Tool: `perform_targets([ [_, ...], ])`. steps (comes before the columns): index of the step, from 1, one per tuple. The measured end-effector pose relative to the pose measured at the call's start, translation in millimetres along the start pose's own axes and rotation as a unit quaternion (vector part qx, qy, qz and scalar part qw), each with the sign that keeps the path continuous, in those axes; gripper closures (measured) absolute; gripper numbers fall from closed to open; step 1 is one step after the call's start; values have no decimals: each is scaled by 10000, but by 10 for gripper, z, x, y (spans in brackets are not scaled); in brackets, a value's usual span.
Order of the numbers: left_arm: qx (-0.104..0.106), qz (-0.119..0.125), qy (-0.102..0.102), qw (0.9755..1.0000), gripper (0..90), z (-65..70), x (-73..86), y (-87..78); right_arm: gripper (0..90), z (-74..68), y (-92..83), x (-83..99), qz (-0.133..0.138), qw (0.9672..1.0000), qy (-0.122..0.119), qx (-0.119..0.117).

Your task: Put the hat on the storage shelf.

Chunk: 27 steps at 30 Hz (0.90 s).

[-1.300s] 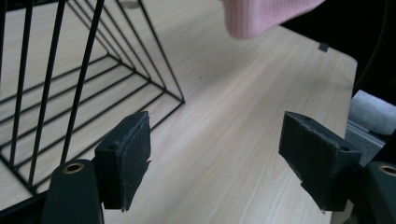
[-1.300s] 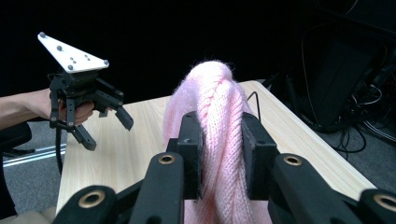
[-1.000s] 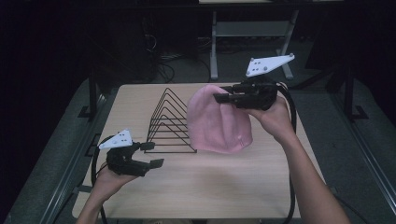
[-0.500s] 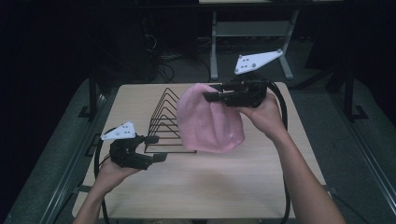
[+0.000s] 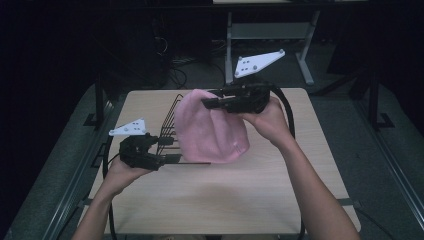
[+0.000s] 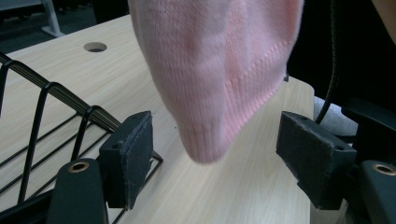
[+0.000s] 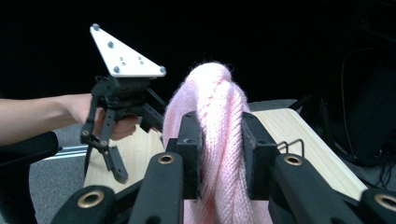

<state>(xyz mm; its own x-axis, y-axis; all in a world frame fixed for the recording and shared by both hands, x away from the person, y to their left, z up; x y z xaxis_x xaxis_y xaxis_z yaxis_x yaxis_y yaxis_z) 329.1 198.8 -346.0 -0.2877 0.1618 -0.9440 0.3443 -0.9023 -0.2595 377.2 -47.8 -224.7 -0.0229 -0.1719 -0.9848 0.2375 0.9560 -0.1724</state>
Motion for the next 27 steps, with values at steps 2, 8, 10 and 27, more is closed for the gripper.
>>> perform_targets([
  [2,133,25,-80,9999,277,-7,-9,26,721,-20,46,-17,5,10000,-14,-60],
  [8,387,-38,-222,9990,392,-59,6,44,721,-57,156,-75,39,9999,-66,-153],
  [10,526,-67,-216,9984,570,-76,10,16,721,-54,188,-92,52,9998,-79,-161],
  [27,-90,-427,138,9990,815,-367,-292,-178,720,214,361,-215,74,10000,-35,57],
])
Point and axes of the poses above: each handheld gripper's, and its own axes: y roughly forward along the jaws, x roughly out of its underside, z roughly to its right, the point moved 4 cm from there along y, roughly forward along the jaws, and after that the axes turned 11 degrees about z, right-handed, at the moved point
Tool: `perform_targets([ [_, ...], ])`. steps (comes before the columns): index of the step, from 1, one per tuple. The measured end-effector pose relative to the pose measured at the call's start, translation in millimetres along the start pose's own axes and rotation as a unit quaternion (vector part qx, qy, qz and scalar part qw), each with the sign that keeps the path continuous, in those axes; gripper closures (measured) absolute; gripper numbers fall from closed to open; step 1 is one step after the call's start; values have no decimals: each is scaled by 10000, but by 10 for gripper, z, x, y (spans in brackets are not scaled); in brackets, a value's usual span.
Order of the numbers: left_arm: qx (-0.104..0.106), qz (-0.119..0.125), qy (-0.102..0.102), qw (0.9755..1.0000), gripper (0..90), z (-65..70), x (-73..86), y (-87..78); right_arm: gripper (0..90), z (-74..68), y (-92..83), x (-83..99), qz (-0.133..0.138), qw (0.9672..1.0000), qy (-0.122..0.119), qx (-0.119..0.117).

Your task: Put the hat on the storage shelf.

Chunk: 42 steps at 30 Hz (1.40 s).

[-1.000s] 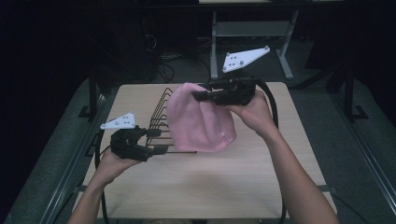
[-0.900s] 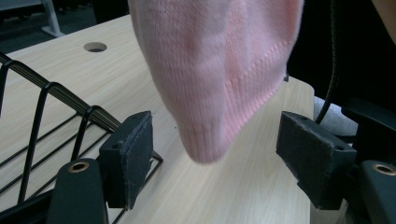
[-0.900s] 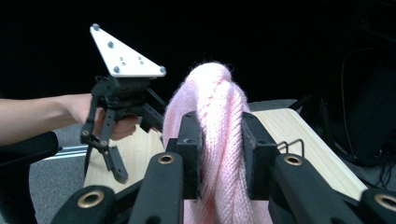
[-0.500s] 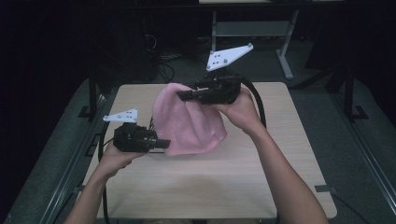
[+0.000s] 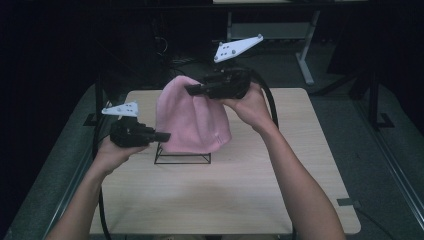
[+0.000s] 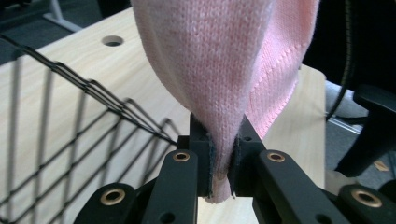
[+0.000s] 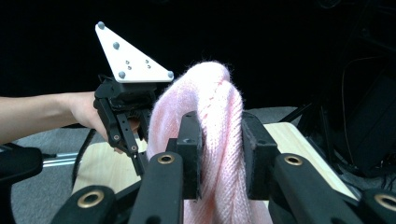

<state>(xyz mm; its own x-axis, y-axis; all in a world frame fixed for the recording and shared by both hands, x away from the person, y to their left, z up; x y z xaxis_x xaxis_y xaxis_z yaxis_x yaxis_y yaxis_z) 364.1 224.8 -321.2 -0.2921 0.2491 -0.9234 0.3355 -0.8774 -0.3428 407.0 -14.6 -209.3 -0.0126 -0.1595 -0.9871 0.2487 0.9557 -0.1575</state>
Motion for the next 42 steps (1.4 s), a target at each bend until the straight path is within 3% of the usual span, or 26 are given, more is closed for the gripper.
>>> perform_targets([
  [11,-297,-8,90,9995,815,-266,-305,64,719,172,-88,-97,188,9993,47,308],
  [24,-559,-210,36,9982,812,-449,-273,250,719,341,-35,-33,-23,9985,-81,532],
  [28,-649,-259,116,9975,812,-467,-293,290,718,384,-55,-12,-42,9983,-68,577],
  [31,-577,-307,120,9978,812,-449,-294,303,717,388,-66,-4,-11,9984,-35,557],
  [38,-359,-480,216,9980,809,-338,-215,238,714,281,-47,14,-7,9991,-146,386],
  [42,-374,-549,234,9975,808,-326,-169,170,712,217,2,30,-70,9994,-188,288],
])
Point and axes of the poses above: each handheld gripper's, and its own axes: y roughly forward along the jaws, x roughly out of its underside, z roughly to its right, the point moved 4 cm from there along y, roughly forward along the jaws, and after that the axes turned 11 degrees about z, right-handed, at the moved point
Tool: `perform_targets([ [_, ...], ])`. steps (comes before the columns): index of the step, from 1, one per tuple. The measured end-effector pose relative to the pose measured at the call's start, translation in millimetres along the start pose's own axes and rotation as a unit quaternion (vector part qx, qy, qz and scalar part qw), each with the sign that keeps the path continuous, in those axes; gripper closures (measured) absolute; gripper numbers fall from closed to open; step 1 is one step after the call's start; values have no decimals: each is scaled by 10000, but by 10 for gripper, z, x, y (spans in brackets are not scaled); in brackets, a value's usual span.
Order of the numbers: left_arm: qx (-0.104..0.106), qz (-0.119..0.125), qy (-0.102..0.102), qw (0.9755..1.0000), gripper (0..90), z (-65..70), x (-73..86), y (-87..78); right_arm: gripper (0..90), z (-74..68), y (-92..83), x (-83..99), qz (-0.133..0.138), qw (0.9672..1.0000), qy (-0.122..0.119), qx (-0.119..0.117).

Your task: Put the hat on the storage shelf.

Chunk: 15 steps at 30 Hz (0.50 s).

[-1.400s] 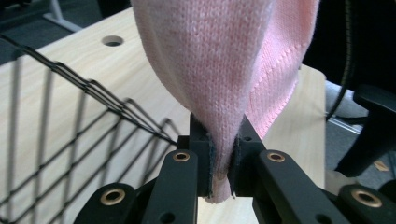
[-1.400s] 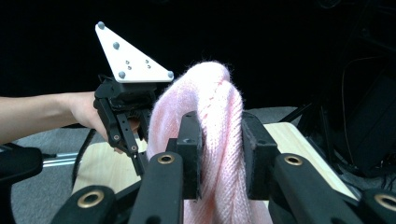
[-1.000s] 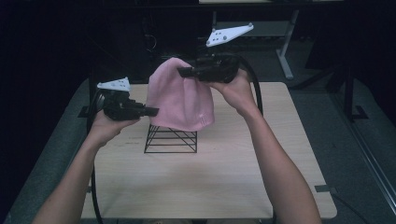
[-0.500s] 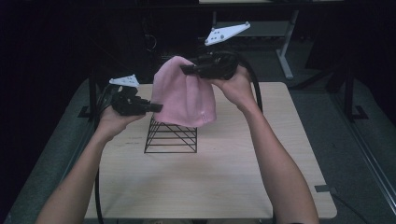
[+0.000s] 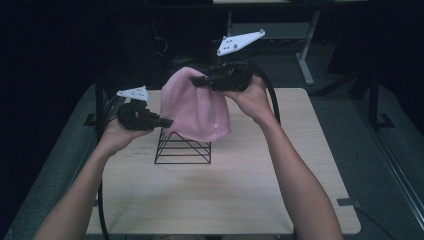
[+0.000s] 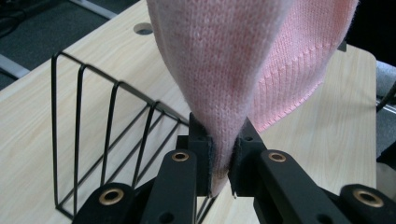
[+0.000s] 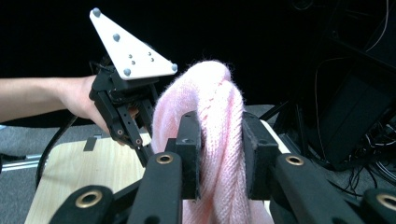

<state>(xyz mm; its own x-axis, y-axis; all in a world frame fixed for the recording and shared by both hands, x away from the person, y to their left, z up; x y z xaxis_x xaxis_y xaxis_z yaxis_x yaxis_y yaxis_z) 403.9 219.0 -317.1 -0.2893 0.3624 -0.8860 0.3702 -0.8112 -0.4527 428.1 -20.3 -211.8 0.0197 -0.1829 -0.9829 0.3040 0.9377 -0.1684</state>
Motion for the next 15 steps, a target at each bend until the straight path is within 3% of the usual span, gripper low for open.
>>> perform_targets([
  [15,-306,-303,-24,9991,807,-96,216,-123,709,-79,241,138,-162,9994,85,-278],
])
Point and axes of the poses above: each handheld gripper's, and its own axes: y roughly forward along the jaws, x roughly out of its underside, z roughly to its right, the point moved 4 cm from there along y, roughly forward along the jaws, and after that the axes turned 11 degrees about z, right-handed, at the moved point
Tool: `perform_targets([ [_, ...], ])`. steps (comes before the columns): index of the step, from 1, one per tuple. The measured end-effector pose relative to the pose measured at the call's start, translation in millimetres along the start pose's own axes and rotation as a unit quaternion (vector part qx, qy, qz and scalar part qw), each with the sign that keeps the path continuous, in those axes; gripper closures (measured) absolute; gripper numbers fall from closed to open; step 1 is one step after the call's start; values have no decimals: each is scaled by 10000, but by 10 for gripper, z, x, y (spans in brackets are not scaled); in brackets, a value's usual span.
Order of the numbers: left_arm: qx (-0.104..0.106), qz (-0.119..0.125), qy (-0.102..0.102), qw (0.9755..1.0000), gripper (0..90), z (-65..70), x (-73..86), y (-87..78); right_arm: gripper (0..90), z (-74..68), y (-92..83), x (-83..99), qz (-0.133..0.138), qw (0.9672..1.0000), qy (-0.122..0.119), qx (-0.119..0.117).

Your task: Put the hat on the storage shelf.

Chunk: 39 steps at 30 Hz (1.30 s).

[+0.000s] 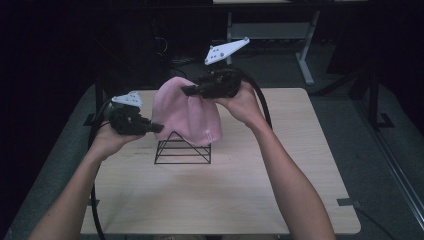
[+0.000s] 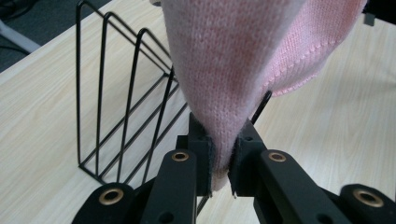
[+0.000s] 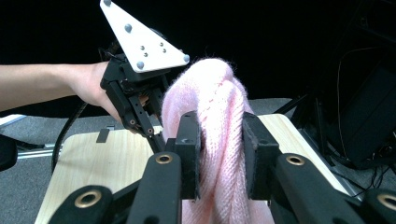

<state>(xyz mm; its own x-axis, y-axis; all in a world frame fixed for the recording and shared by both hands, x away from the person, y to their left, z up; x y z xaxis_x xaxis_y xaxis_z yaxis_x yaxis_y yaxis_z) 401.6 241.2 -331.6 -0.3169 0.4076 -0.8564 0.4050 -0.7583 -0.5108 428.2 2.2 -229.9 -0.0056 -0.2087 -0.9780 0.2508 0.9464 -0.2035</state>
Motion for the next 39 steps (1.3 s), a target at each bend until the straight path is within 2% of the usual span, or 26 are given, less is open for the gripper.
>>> perform_targets([
  [2,-28,-12,0,10000,808,-19,29,-2,708,-1,20,14,-6,10000,22,-24],
  [7,-64,-10,-158,9999,808,-65,120,-15,706,-3,84,73,-141,9999,25,-84],
  [9,-80,-39,-171,9998,808,-81,143,-24,706,-5,111,83,-138,9999,29,-87],
  [10,-105,-53,-116,9999,808,-90,147,-28,706,-11,122,87,-156,9998,37,-101],
  [18,-169,-112,-186,9996,808,-124,246,-23,702,-5,182,174,-300,9995,49,-97],
  [36,-189,-250,-459,9985,801,-184,459,60,704,-8,293,407,-455,9985,163,-261],
  [39,-225,-319,-414,9984,800,-201,470,71,704,-7,299,452,-450,9983,190,-317],
])
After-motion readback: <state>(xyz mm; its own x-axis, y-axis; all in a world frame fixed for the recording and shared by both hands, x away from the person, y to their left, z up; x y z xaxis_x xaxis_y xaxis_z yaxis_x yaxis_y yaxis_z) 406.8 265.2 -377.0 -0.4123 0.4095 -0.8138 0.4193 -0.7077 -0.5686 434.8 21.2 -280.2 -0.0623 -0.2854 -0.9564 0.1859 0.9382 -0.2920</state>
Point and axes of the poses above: each handheld gripper's, and its own axes: y roughly forward along the jaws, x roughly out of its underside, z roughly to its right, the point moved 4 cm from there along y, roughly forward along the jaws, and after that the axes turned 11 degrees about z, right-handed, at the moved point
